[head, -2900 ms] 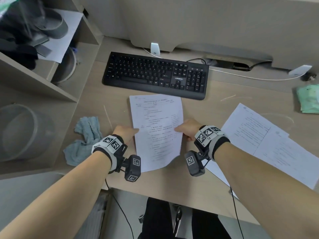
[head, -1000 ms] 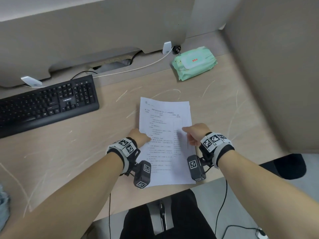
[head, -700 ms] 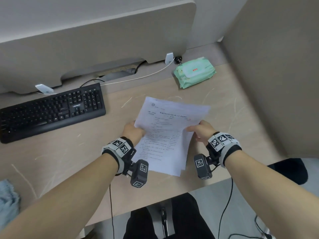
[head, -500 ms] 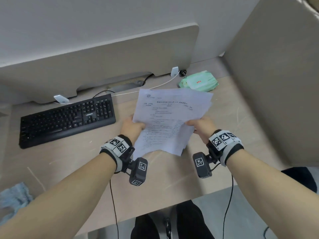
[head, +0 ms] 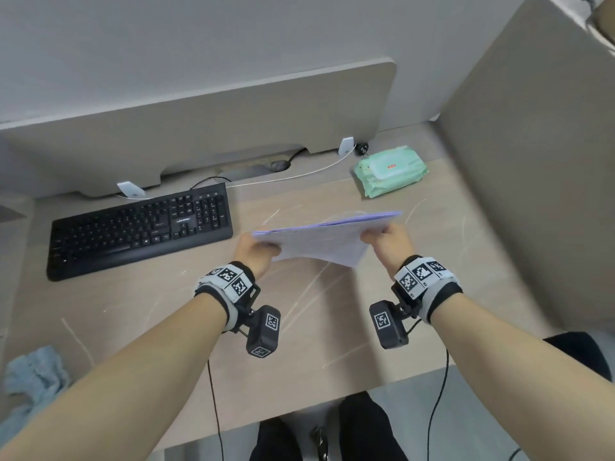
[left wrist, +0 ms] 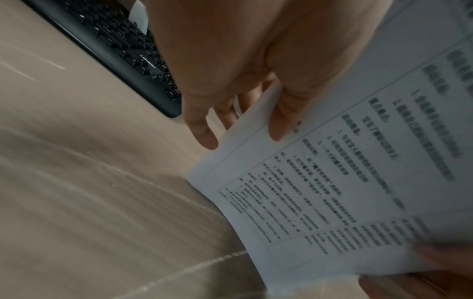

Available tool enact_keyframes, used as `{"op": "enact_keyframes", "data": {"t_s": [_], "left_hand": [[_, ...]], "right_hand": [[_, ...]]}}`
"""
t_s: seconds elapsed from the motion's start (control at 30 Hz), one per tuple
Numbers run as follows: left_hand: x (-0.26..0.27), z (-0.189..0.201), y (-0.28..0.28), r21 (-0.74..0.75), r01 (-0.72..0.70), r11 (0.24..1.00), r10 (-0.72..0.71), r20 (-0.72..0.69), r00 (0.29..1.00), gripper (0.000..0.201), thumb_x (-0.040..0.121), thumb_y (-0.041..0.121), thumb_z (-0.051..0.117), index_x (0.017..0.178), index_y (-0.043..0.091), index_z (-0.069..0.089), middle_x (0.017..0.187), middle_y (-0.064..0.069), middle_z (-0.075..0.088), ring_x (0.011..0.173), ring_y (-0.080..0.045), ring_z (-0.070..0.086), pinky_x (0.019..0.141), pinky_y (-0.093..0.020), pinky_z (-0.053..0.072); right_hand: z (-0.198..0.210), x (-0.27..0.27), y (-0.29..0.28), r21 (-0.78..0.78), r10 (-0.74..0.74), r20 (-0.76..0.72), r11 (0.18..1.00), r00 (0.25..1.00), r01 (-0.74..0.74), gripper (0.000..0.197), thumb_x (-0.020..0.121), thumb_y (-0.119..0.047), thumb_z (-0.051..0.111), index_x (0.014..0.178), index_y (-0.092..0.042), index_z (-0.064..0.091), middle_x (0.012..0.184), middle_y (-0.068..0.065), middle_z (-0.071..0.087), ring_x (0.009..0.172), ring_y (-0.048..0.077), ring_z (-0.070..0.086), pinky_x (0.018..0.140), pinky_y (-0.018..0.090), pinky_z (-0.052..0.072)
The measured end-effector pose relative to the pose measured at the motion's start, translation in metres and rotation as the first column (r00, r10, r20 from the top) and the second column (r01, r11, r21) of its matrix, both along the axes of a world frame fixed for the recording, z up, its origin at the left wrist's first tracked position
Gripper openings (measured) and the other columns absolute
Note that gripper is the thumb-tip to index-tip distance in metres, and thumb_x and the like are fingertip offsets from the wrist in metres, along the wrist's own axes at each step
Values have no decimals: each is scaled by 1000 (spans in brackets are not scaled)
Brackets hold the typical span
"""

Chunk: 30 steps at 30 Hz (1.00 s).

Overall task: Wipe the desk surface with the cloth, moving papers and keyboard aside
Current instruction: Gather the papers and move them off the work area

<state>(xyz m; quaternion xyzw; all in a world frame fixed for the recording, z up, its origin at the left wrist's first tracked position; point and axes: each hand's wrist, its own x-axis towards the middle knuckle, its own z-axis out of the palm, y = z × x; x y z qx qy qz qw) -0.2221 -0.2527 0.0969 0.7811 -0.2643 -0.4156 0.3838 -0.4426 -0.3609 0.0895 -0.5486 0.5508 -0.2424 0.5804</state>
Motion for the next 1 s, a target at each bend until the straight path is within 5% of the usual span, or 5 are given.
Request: {"op": "enact_keyframes", "data": {"t_s": [0.2,0.3,0.7,0.87,1.0], "left_hand": [[4,0,0,-14,-91,996,88,-124,988,24,80,-2,61,82,21,65,92,-10,65,83,-22,56,74,-38,49],[0,-6,3,-33,-83,996,76,-176,981,28,81,-6,60,99,14,68,100,-6,68,81,-15,58,77,-29,45],[-4,-23,-2,-4,-43,999,42,-127,991,34,90,4,62,124,-1,61,118,-9,65,112,-26,62,95,-33,48],[9,-18,-3,-1,-12,1000,11,-112,994,28,95,8,55,122,3,62,123,-12,66,111,-29,64,96,-43,51],[14,-19,-9,34,22,999,-20,-52,998,26,97,10,48,117,8,63,111,-9,68,94,-25,65,79,-33,53]], "right_hand": [[3,1,-3,-35,17,-15,999,1000,-17,33,78,6,53,82,-23,68,88,-2,70,83,16,60,74,31,47],[-5,0,-2,-26,61,-51,998,997,-62,34,81,4,53,91,-24,69,94,-6,72,92,17,64,80,31,50],[-29,6,-6,-53,108,-201,991,974,-121,22,89,-7,51,103,-10,69,105,5,72,101,26,64,89,40,51],[-16,11,-13,0,146,-144,989,979,-148,22,93,-10,56,89,-29,66,102,-4,72,97,20,67,91,43,54],[-8,15,-18,-12,189,-203,981,961,-196,18,92,-12,59,105,-20,69,106,-2,73,99,21,67,89,38,54]]}}
